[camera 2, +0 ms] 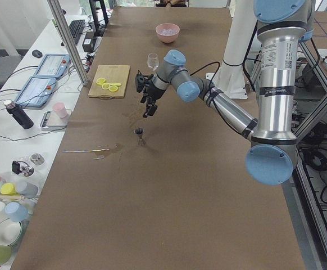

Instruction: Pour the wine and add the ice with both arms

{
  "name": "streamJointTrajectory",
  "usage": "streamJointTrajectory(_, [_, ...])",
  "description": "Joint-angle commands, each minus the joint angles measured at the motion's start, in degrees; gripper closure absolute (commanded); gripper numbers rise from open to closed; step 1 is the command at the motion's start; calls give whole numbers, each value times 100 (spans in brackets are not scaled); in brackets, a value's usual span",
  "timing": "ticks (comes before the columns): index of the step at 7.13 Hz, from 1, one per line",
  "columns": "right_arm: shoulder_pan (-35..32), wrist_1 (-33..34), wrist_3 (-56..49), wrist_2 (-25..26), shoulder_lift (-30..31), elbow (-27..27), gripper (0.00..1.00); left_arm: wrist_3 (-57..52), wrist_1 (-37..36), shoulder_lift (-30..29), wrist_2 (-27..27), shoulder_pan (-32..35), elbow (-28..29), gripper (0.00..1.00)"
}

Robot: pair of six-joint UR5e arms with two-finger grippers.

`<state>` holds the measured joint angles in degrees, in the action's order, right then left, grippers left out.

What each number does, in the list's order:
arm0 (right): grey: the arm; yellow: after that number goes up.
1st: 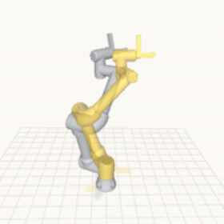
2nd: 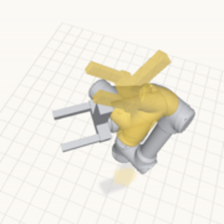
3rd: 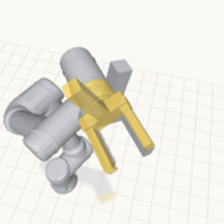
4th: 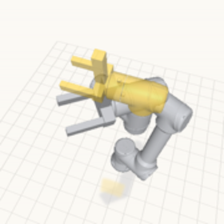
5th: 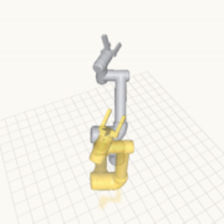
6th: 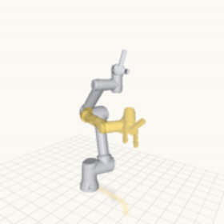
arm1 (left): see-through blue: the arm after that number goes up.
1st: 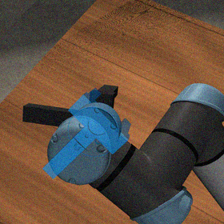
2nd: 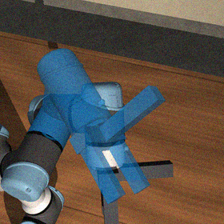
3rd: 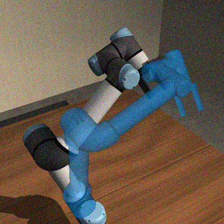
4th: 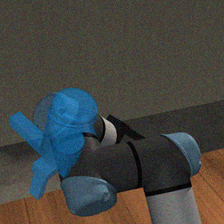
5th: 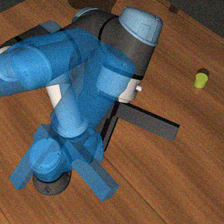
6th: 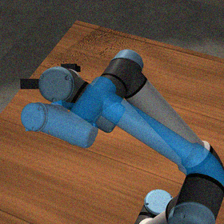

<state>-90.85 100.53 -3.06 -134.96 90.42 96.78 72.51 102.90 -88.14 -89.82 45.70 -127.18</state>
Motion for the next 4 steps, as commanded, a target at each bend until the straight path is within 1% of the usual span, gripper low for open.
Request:
streamJointTrajectory(1, [14, -7, -11, 40, -6, -10, 0, 990, 19, 269, 1943, -1375, 26, 2])
streamJointTrajectory(2, [15, -7, -2, 14, -6, -1, 0, 1228, 19, 314, 2516, -1676, 148, 2])
streamJointTrajectory(4, [23, -16, -11, 40, -15, -27, 0, 1755, 28, 323, 3151, -2011, 631, 2])
